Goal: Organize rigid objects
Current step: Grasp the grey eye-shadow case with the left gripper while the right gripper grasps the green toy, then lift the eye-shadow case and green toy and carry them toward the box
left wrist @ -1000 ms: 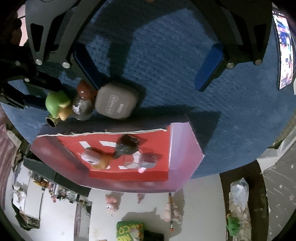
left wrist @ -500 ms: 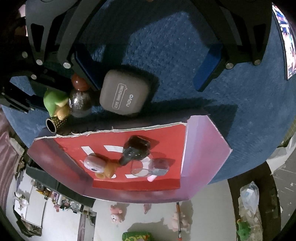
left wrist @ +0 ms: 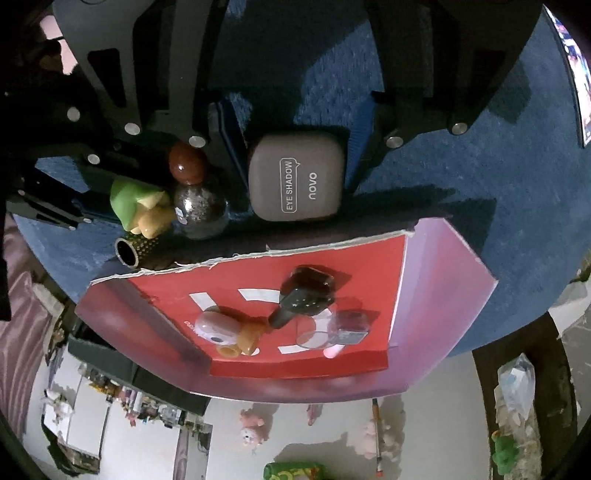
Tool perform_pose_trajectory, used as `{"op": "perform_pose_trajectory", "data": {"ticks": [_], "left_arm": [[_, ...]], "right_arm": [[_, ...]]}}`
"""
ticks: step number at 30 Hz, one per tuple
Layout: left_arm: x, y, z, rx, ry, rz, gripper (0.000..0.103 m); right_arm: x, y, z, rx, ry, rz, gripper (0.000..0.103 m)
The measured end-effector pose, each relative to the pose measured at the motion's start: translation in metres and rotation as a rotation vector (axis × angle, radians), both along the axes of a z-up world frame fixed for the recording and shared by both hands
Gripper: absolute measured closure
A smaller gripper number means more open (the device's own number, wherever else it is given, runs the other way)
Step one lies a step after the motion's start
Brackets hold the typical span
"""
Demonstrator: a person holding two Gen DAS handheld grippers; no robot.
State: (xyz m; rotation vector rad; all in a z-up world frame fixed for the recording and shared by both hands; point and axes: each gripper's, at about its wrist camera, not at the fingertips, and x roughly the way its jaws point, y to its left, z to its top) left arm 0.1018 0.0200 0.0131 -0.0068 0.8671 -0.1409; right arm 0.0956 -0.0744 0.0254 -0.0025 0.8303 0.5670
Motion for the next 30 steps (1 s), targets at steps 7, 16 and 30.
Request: {"op": "perform_pose_trajectory", "data": {"ticks": [7, 16, 30], "left_arm": [[-0.019, 0.004, 0.005, -0.057, -0.012, -0.014, 0.055], [-0.038, -0.001, 0.013, -0.077, -0.038, -0.027, 0.055], [-0.044, -0.005, 0.019, -0.089, -0.057, -0.036, 0.055]], "right_arm": [[-0.011, -0.010, 0.006, 0.038, 0.011, 0.010, 0.053], [-0.034, -0.018, 0.018, 0.071, 0.001, 0.037, 0.053], [-0.039, -0.018, 0.026, 0.080, -0.011, 0.034, 0.053]]}}
